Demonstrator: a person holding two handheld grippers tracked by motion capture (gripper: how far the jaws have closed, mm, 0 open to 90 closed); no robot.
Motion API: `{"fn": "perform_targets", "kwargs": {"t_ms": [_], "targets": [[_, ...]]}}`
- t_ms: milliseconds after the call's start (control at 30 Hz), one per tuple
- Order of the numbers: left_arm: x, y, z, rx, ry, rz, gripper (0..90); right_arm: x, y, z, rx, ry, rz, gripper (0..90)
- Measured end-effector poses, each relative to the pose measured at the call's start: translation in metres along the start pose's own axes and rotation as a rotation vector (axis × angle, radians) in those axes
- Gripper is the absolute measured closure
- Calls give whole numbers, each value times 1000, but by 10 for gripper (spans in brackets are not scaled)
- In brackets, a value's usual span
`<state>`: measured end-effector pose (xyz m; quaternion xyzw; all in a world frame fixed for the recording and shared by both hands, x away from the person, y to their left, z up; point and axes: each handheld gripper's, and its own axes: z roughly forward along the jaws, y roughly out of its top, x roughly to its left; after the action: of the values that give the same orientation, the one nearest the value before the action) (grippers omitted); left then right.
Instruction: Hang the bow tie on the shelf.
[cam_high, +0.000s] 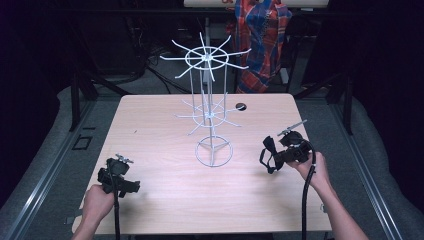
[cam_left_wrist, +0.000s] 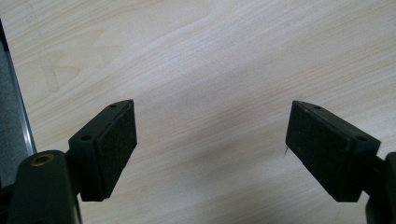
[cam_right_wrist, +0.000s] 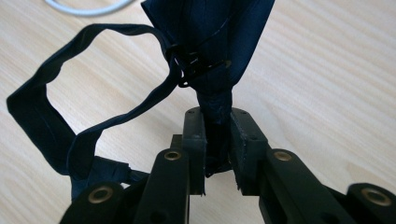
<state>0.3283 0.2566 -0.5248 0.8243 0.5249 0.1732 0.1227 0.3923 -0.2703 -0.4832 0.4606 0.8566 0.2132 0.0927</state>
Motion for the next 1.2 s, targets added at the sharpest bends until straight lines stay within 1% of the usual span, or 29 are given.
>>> {"fn": "perform_targets", "kwargs": {"t_ms": [33, 67, 100, 133, 167, 200, 233, 300, 400, 433, 567, 600, 633, 667, 733, 767, 800, 833, 867, 900, 933, 967, 1000, 1167, 1200], "targets": [[0, 0, 0, 0, 0, -1, 168, 0, 0, 0, 0, 0, 0, 775], [0, 0, 0, 2, 0, 0, 168, 1, 2, 0, -21, 6, 10, 774], [0, -1, 0, 3, 0, 0, 168, 1, 3, 0, -22, 7, 9, 774], [0, -1, 0, 1, 2, 0, 168, 1, 4, 0, -19, -2, 5, 774], [0, -1, 0, 1, 2, 0, 168, 2, 5, 0, -31, -4, 7, 774], [1, -1, 0, 3, 1, -4, 168, 3, 6, 0, -27, 2, 3, 774], [1, -1, 0, 0, 3, -6, 168, 3, 7, -1, -31, -7, 2, 774], [1, -1, 0, 1, 1, 0, 168, 5, 8, -2, -45, -3, 8, 774], [0, 0, 0, 0, 3, 2, 168, 6, 10, -4, -51, -4, 6, 773], [-1, 0, 0, 0, 4, 3, 168, 7, 11, -6, -66, 0, 9, 774], [-1, 0, 0, 0, 3, 4, 168, 8, 14, -8, -80, -2, 21, 774], [-2, 0, -1, -1, 3, 6, 168, 9, 17, -10, -100, 10, 26, 774], [-2, 0, -1, -1, 3, 6, 168, 9, 17, -10, -100, 10, 26, 774], [-2, 0, -1, -1, 2, 5, 168, 10, 18, -11, -89, -4, 19, 774], [-2, 0, -1, 0, 1, 8, 168, 13, 20, -12, -115, 1, 16, 774], [-2, 0, 0, 1, 1, 9, 168, 13, 22, -13, -102, -6, 8, 774], [-2, 1, 0, 3, -1, 9, 168, 14, 23, -13, -109, -5, 7, 774], [-2, 1, 0, 2, -1, 9, 168, 15, 24, -13, -116, 5, 14, 774], [-2, 1, 0, 2, -2, 9, 168, 15, 25, -13, -120, -1, 15, 774], [-2, 1, -1, 2, -2, 10, 168, 15, 26, -14, -111, -6, 5, 774], [-2, 1, -1, 1, -2, 9, 168, 16, 26, -13, -122, 7, 15, 774], [-2, 1, -1, 1, -2, 9, 168, 16, 26, -13, -122, 7, 15, 774], [-2, 1, 0, 1, -2, 9, 168, 16, 28, -14, -123, -3, 15, 774], [-3, 1, 0, -2, 0, 7, 168, 17, 31, -19, -136, 2, 21, 774], [-3, 1, 0, -3, 1, 7, 168, 18, 33, -21, -146, -1, 21, 774]]}}
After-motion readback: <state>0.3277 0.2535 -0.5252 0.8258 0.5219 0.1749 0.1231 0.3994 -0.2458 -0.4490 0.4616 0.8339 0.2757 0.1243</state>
